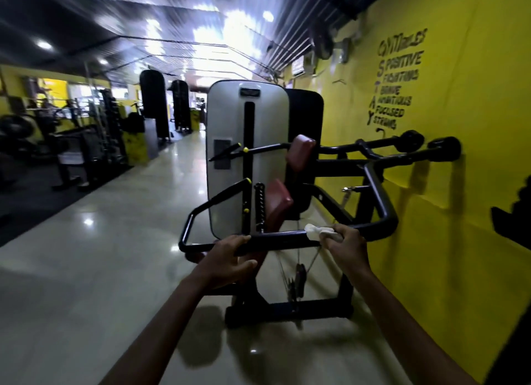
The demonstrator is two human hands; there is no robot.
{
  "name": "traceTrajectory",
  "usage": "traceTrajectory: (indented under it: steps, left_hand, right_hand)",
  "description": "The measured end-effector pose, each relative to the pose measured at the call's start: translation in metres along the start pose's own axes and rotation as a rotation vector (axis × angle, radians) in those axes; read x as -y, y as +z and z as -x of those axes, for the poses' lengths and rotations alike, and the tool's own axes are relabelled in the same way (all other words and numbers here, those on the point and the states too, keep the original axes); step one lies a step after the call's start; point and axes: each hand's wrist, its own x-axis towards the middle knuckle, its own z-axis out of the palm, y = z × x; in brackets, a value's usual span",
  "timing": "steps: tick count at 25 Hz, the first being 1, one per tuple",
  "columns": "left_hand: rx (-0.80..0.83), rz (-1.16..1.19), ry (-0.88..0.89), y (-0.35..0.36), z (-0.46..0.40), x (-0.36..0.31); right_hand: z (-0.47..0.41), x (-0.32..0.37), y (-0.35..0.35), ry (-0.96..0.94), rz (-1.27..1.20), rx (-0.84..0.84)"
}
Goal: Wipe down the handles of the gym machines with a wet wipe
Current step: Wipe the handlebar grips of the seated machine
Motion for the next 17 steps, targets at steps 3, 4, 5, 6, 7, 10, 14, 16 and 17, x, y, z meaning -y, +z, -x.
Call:
traceTrajectory:
  steps: [3, 4, 5, 6, 7, 10, 14, 16, 17]
  left_hand:
    - [-0.035, -0.010, -0.038, -0.002, -0.009, 0.014]
    - [-0.045, -0.010, -0.048, 0.000, -0.014, 0.018]
    - [-0.056, -0.014, -0.059, 0.003, -0.020, 0.021]
    - [-0.061, -0.024, -0.071, 0.005, -0.026, 0.024]
    - [-0.065, -0.040, -0.077, 0.008, -0.032, 0.027]
    - [-0.106, -0.109, -0.131, 0.024, -0.054, 0.030]
    - [-0.202, -0.164, -0.223, 0.058, -0.082, 0.031]
    - [-0.261, -0.192, -0.282, 0.079, -0.093, 0.026]
    - [-0.305, -0.201, -0.320, 0.091, -0.099, 0.021]
  right_hand:
    - [-0.027, 0.011, 0.026, -0.074, -0.028, 0.093]
    - [-0.037, 0.012, 0.034, -0.102, -0.030, 0.122]
    - [-0.048, 0.011, 0.042, -0.138, -0.022, 0.149]
    - [-0.060, 0.011, 0.049, -0.172, -0.010, 0.167]
    - [-0.072, 0.009, 0.055, -0.204, 0.000, 0.184]
    - [-0.121, -0.005, 0.073, -0.266, -0.014, 0.229]
    - [-0.183, -0.034, 0.100, -0.374, -0.018, 0.329]
    - [-0.206, -0.047, 0.113, -0.456, -0.022, 0.402]
    - [-0.220, -0.053, 0.117, -0.509, -0.023, 0.444]
